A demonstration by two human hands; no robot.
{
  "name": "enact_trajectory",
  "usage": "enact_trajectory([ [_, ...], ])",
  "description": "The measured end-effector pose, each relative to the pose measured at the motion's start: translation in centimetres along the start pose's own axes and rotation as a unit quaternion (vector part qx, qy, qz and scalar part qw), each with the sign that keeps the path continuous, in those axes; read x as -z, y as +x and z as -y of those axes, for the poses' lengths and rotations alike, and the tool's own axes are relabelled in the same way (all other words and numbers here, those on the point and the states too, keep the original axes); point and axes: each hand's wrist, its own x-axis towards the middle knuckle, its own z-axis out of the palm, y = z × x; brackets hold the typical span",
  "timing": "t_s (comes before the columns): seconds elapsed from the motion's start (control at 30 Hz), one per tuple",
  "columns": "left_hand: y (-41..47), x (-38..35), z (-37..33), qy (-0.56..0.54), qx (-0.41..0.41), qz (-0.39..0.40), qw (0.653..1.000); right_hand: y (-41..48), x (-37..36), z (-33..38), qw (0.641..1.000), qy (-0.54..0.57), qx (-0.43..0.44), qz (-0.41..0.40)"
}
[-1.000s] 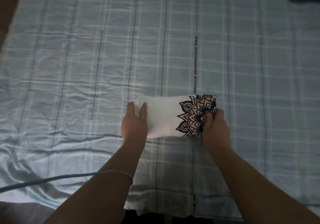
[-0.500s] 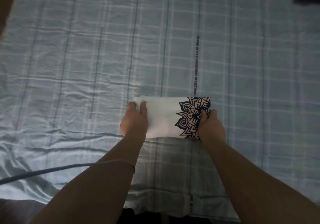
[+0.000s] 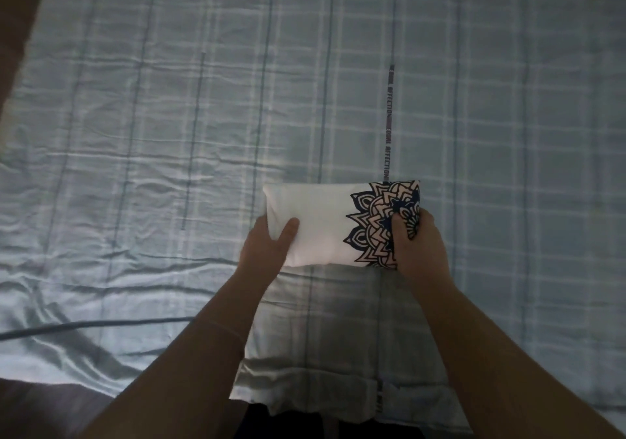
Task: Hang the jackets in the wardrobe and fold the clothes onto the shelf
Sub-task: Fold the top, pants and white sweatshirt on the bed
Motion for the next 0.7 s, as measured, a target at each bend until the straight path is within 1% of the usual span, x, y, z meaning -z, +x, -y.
enact_trajectory([
  [0.07, 0.5, 0.3, -0.4, -0.042, 0.030, 0.022, 0.998, 0.4, 0.7, 0.0, 0.999, 0.016, -0.012, 0.029],
  [0.1, 0.6, 0.4, -0.5, -0.086, 0.050, 0.036, 0.994, 0.5, 0.9, -0.2, 0.998, 0.041, -0.024, 0.042],
  [0.17, 0.3, 0.6, -1.0, -0.190, 0.086, 0.075, 0.975, 0.7, 1.1, -0.7, 0.988, 0.123, -0.063, 0.061],
  [0.2, -0.2, 0.7, -1.3, -0.226, 0.092, 0.091, 0.966, 0.5, 1.3, -0.9, 0.982, 0.158, -0.077, 0.063],
  [0.27, -1.7, 0.6, -2.0, -0.264, 0.081, 0.102, 0.956, 0.0, 2.1, -1.0, 0.981, 0.175, -0.065, 0.059],
  [0.37, -4.6, 1.0, -3.4, -0.276, 0.056, 0.089, 0.955, -1.6, 4.2, -0.3, 0.986, 0.157, -0.017, 0.062],
  [0.5, -10.0, 3.0, -6.0, -0.284, 0.023, 0.055, 0.957, -4.6, 8.9, 1.9, 0.984, 0.162, 0.040, 0.065],
  [0.6, -14.6, 5.5, -8.8, -0.294, -0.018, 0.021, 0.955, -7.4, 13.4, 4.9, 0.974, 0.200, 0.079, 0.065],
  [0.7, -19.3, 8.9, -12.0, -0.276, -0.078, -0.018, 0.958, -10.4, 17.6, 9.1, 0.968, 0.213, 0.120, 0.056],
])
